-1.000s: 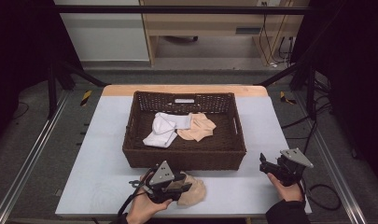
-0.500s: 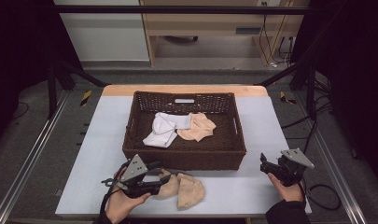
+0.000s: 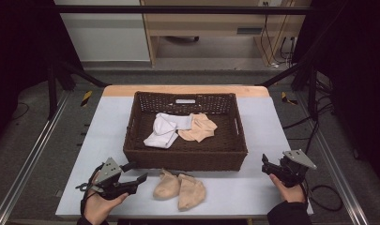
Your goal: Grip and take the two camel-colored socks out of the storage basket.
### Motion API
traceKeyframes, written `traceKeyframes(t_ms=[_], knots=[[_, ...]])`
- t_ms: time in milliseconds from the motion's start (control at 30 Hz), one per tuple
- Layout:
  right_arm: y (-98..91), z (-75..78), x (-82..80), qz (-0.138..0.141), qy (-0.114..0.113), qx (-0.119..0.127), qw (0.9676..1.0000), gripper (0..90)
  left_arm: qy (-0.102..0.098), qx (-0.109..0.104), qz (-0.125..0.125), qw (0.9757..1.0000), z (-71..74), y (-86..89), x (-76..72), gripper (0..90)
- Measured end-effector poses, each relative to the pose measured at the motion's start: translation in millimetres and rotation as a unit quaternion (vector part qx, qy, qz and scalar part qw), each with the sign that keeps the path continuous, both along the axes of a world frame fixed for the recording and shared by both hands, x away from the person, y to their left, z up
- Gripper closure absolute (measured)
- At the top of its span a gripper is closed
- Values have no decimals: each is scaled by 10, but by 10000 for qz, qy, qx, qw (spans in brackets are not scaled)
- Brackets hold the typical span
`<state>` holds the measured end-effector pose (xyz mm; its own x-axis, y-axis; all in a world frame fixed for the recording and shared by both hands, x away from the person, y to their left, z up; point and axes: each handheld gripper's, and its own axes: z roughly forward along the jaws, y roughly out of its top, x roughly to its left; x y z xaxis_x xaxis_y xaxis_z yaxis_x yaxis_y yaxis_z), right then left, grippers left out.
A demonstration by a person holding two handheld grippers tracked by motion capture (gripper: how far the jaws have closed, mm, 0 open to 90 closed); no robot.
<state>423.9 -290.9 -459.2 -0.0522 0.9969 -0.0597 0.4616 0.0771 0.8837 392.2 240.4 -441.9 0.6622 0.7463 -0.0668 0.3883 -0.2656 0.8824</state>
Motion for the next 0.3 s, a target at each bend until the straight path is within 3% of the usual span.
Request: traceKeyframes(t_ms=[300], knots=[[-2,-5,3,-23,12,4,10000,39,17,42,386,9992,-86,248,67,332]])
